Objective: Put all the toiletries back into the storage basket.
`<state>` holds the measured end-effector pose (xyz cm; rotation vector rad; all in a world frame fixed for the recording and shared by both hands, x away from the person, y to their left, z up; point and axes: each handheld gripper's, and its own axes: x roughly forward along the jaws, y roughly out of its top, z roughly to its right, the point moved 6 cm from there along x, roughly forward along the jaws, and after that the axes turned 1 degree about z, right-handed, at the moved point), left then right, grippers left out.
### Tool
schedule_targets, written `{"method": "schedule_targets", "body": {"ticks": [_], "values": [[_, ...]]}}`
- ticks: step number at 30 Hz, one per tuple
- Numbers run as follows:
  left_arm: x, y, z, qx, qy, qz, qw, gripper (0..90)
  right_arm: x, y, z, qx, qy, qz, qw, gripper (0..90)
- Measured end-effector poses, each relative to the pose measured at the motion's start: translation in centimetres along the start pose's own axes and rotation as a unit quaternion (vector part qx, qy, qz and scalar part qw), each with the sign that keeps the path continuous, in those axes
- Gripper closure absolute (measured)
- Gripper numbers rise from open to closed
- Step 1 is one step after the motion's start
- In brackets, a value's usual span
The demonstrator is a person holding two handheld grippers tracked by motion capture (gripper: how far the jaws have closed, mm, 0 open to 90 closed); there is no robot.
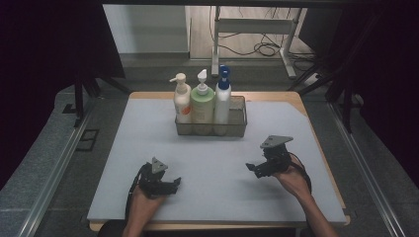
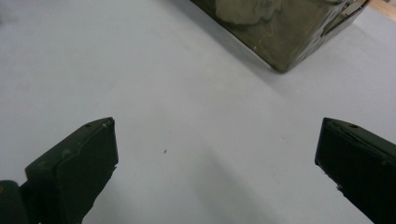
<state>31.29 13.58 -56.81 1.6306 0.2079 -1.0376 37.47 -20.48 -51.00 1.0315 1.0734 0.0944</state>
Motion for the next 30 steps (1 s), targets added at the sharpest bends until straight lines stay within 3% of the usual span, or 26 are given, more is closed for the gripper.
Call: {"method": "schedule_targets", "body": {"ticks": [19,26,30], "values": [[0.0,0.0,0.0,0.001,0.001,0.001,1.0,13.2,0.5,-4.7,-0.9,0.011,0.006,-0.022,0.9997,0.0],[0.0,0.0,0.0,0.001,0.001,0.001,1.0,13.2,1.0,-6.1,-1.3,0.023,0.01,-0.031,0.9992,0.0],[0.0,0.0,0.0,0.002,0.001,0.001,1.0,13.2,1.1,-6.5,-1.2,0.043,0.02,-0.021,0.9987,0.0]]}}
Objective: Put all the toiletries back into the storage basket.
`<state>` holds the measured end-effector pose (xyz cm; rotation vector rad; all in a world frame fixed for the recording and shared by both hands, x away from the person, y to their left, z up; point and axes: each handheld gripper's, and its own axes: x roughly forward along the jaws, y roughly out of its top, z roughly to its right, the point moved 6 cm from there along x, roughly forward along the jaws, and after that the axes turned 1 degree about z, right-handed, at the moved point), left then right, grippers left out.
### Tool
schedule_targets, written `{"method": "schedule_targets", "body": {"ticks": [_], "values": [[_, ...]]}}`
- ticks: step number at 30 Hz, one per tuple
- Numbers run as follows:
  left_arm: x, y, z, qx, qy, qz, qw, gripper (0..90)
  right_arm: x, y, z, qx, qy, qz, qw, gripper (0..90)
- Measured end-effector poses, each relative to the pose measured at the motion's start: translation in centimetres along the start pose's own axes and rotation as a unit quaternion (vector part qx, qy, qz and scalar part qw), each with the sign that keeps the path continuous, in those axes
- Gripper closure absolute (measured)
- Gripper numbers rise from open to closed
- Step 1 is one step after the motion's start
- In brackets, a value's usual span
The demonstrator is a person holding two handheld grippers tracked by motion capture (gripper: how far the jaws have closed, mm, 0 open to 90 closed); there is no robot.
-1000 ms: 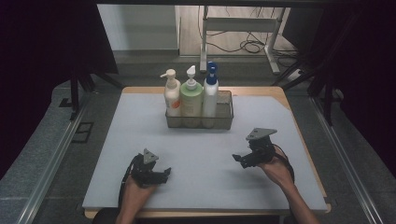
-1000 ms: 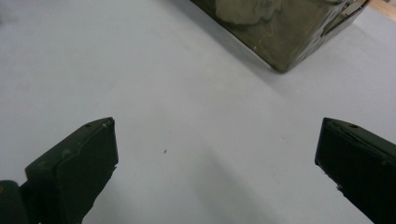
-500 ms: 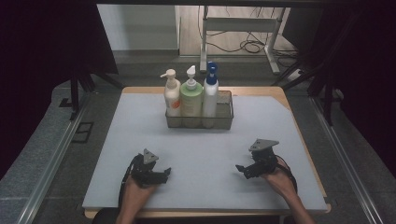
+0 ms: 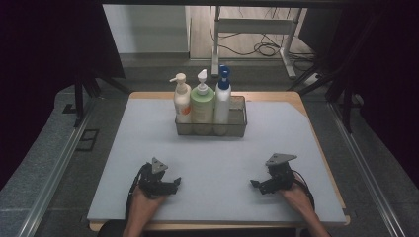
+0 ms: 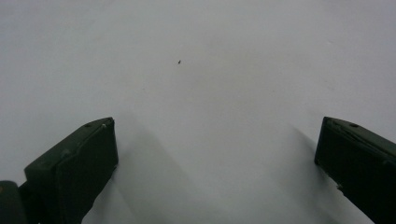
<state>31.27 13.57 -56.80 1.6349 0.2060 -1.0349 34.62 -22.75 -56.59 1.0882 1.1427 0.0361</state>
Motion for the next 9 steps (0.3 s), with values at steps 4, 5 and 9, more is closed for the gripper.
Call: {"method": "schedule_targets", "body": {"ticks": [4,5,9], "values": [[0.0,0.0,0.0,0.0,0.0,0.0,1.0,13.2,0.05,-0.03,-0.01,-0.001,-0.004,0.001,1.0,0.0],[0.0,0.0,0.0,0.0,0.0,0.0,1.0,13.2,0.05,-0.04,-0.02,-0.001,-0.004,0.002,1.0,0.0],[0.0,0.0,0.01,0.0,0.0,0.0,1.0,13.2,0.06,-0.07,-0.03,-0.002,-0.006,0.003,1.0,0.0]]}}
